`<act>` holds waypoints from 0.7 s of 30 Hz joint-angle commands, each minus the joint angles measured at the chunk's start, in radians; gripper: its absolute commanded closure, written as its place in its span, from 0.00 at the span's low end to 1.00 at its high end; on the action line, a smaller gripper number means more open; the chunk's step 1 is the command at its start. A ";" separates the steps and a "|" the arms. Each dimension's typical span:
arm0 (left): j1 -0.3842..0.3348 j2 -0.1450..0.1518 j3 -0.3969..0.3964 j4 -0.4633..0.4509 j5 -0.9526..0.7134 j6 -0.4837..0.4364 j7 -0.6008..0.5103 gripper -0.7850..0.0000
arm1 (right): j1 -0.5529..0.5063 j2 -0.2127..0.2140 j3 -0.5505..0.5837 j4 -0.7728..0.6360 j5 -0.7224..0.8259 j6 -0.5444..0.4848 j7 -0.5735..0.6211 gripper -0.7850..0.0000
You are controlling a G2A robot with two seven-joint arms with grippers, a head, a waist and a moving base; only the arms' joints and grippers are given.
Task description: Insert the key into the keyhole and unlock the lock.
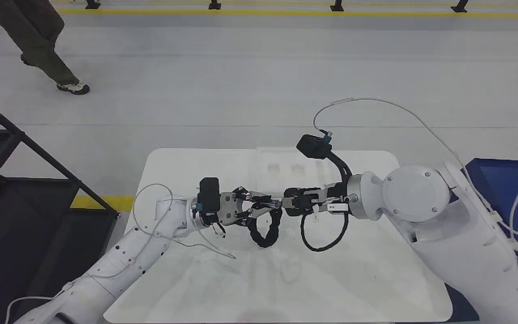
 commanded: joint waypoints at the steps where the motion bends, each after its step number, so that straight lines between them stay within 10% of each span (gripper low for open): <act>1: 0.004 -0.001 -0.005 0.000 -0.001 -0.001 0.000 1.00 | -0.004 -0.001 -0.001 -0.001 0.005 -0.005 -0.014 1.00; 16: 0.022 -0.010 -0.034 -0.014 0.019 -0.018 -0.018 1.00 | 0.006 -0.002 -0.032 0.008 -0.017 0.004 -0.026 1.00; 19: 0.026 -0.013 -0.037 -0.008 0.013 -0.026 -0.025 1.00 | 0.009 -0.003 -0.034 0.009 -0.015 -0.006 -0.030 0.00; 21: 0.026 -0.016 -0.038 -0.002 0.006 -0.035 -0.031 1.00 | 0.011 -0.003 -0.034 0.010 -0.014 -0.016 -0.030 0.00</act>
